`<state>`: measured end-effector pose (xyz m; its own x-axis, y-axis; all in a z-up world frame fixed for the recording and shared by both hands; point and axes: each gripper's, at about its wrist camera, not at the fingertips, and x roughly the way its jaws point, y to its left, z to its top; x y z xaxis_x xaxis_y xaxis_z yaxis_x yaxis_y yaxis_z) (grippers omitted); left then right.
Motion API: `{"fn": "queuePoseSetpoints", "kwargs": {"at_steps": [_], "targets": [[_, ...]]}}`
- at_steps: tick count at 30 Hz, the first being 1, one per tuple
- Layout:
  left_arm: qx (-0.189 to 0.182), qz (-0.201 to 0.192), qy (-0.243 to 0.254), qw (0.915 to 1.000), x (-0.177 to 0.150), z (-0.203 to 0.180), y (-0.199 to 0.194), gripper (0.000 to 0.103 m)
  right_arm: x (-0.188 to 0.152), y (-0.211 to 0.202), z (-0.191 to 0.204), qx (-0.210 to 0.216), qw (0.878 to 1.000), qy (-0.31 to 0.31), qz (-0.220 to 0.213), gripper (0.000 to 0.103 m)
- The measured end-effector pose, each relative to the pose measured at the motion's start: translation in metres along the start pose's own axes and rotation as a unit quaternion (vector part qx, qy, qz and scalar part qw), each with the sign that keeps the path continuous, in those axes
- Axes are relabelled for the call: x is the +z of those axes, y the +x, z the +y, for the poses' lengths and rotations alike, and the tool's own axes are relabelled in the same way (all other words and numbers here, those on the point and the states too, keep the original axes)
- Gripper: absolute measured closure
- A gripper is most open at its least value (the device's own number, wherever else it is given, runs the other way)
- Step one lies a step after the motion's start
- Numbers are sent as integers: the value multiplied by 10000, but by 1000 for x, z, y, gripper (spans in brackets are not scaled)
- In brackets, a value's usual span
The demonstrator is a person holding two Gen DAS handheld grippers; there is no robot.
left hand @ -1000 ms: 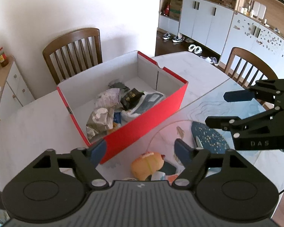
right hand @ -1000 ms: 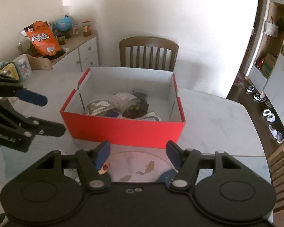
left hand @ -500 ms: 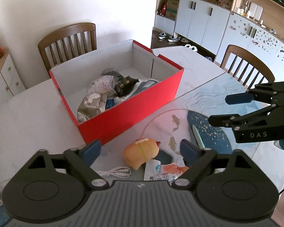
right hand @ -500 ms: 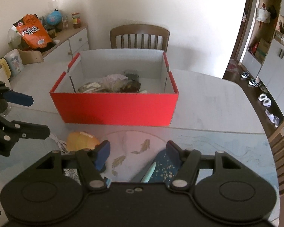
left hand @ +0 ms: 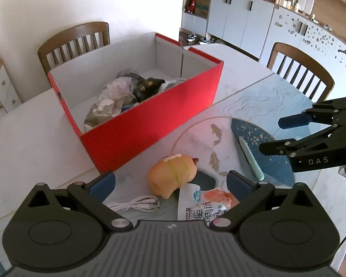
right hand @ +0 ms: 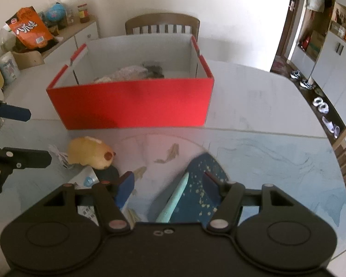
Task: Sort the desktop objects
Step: 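Close the left tool on the yellow plush toy while the right tool grips the mint-green stick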
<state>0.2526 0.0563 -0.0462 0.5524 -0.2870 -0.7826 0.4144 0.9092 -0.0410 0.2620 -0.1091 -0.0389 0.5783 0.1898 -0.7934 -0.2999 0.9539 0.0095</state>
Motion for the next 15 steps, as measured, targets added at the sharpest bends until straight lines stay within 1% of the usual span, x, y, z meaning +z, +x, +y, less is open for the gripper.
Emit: {"fn": "queuePoseSetpoints", "kwargs": {"at_steps": [4, 10, 15], "targets": [[-41, 88, 3, 10000, -3, 2, 14, 0, -7, 9, -1, -15, 9999, 65, 78, 38], [-13, 36, 52, 10000, -5, 4, 31, 0, -16, 24, -6, -26, 9996, 135, 226, 38], [49, 82, 74, 9999, -5, 5, 46, 0, -23, 36, -9, -8, 9991, 193, 366, 39]]}}
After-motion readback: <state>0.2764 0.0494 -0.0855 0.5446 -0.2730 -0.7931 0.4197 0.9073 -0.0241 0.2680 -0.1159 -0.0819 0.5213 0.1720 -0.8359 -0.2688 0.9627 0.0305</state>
